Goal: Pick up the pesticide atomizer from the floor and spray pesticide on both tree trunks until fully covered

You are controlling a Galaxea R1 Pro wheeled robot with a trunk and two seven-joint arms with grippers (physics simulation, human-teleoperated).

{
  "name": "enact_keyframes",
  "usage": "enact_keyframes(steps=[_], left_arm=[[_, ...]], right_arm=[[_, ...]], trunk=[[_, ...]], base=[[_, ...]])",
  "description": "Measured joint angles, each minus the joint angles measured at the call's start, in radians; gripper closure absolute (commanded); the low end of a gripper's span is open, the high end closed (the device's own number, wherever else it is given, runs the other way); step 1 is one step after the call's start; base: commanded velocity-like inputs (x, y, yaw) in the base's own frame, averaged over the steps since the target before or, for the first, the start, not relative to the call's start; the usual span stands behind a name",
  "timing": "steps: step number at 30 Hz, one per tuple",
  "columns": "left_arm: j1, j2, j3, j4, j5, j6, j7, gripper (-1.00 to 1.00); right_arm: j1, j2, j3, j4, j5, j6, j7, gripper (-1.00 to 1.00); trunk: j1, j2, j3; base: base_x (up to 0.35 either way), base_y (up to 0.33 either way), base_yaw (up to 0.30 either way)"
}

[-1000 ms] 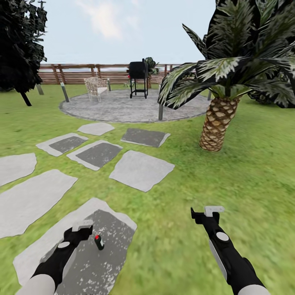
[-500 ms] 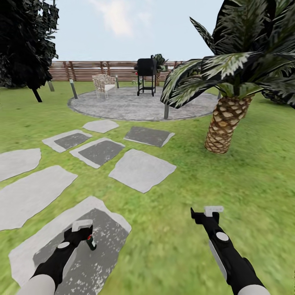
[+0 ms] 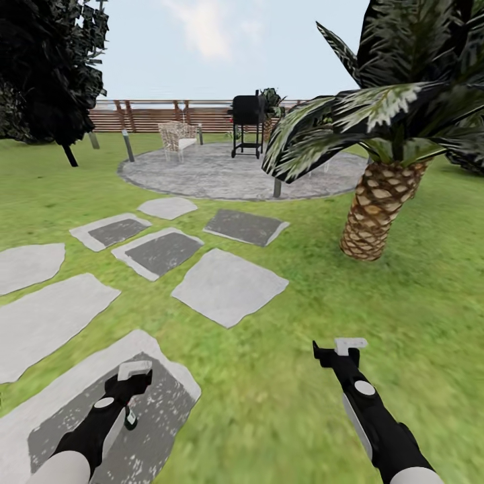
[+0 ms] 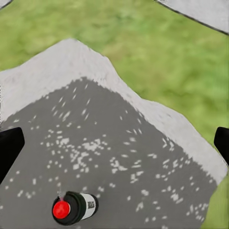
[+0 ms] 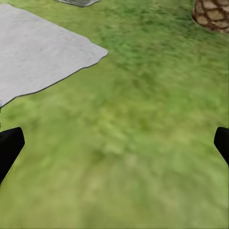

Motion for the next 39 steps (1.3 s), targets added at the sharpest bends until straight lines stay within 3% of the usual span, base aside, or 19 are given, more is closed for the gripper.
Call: enact_keyframes(steps=[14,22,23,24,39], left_arm=[[0.005,0.008,-0.001,0.000,0.001,0.000,-0.010,-1.00],[0.007,0.010,-0.002,-0.001,0.003,-0.006,-0.014,-1.00],[0.007,0.012,-0.003,0.000,0.003,-0.080,-0.015,-1.00],[0.007,0.013,-0.003,0.000,0.003,-0.094,-0.015,-1.00],[0.016,0.031,-0.002,0.002,0.006,-0.205,-0.015,-1.00]], right_arm=[[0.000,0.000,0.000,0.000,0.000,0.000,0.000,-1.00],[0.000,0.000,-0.001,0.000,0.000,0.000,0.000,-1.00],[0.000,0.000,-0.001,0.000,0.000,0.000,0.000,-1.00],[0.000,0.000,-0.001,0.000,0.000,0.000,0.000,-1.00],[0.000,0.000,-0.001,0.000,0.000,0.000,0.000,-1.00]], trunk=[[0.000,0.000,-0.006],[0.021,-0.036,-0.044],[0.021,-0.036,-0.049],[0.022,-0.036,-0.055],[0.029,-0.040,-0.137]], base=[[0.028,-0.021,0.123],[0.000,0.000,0.089],[0.000,0.000,0.003],[0.000,0.000,0.002],[0.000,0.000,0.000]])
